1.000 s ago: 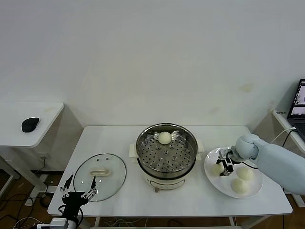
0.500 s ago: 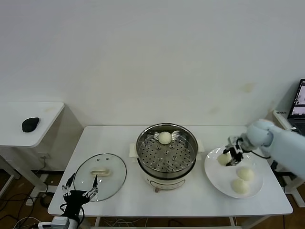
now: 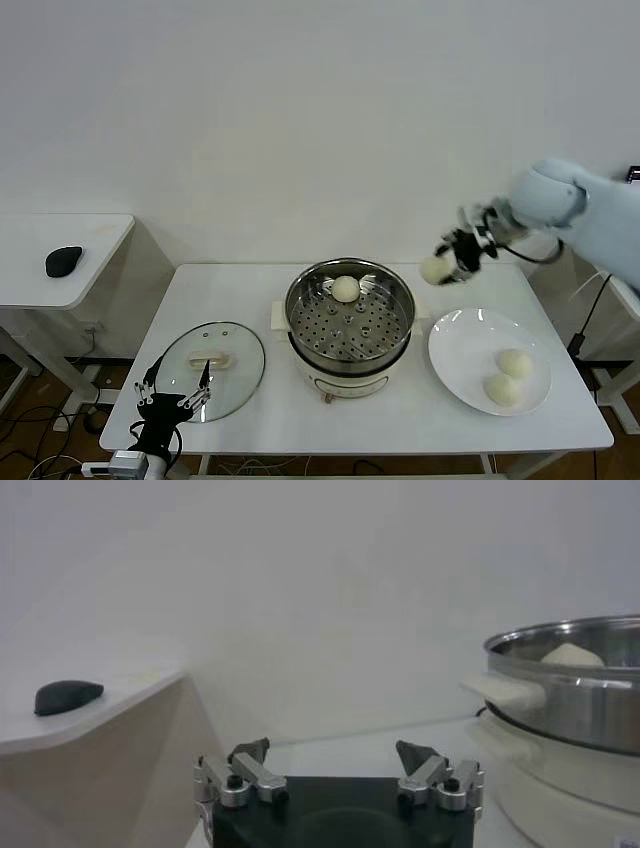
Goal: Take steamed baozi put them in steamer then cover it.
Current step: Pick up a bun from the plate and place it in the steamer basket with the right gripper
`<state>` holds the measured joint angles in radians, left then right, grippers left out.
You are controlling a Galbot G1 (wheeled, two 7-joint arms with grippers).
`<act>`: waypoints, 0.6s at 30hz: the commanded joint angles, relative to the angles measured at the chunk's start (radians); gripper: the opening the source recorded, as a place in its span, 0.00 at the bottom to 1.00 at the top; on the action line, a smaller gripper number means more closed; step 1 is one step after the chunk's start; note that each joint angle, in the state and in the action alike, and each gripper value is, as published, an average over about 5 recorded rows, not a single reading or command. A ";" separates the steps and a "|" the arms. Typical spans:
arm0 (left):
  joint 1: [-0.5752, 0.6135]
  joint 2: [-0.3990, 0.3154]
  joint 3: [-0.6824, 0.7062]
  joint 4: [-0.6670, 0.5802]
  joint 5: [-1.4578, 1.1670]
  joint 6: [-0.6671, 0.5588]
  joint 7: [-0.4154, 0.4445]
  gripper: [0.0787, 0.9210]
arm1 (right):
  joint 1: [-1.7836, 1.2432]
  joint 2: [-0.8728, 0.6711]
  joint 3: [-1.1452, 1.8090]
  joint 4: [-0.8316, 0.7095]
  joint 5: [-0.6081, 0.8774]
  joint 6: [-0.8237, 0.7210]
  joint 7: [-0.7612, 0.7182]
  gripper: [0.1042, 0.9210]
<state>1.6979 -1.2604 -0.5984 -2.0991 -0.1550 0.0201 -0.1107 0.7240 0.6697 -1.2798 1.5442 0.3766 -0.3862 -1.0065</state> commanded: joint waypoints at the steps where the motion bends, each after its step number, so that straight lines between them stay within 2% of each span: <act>1: -0.004 -0.017 -0.001 0.003 0.001 0.000 -0.001 0.88 | 0.055 0.330 -0.070 -0.022 0.238 -0.146 0.093 0.57; 10: -0.006 -0.019 -0.020 0.003 -0.001 -0.003 -0.001 0.88 | -0.129 0.542 -0.040 -0.181 0.267 -0.260 0.196 0.57; 18: -0.015 -0.023 -0.020 0.012 -0.002 -0.006 -0.001 0.88 | -0.222 0.626 -0.040 -0.275 0.266 -0.333 0.266 0.57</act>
<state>1.6854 -1.2802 -0.6155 -2.0920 -0.1569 0.0150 -0.1124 0.6283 1.0998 -1.3151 1.3998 0.5956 -0.6010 -0.8415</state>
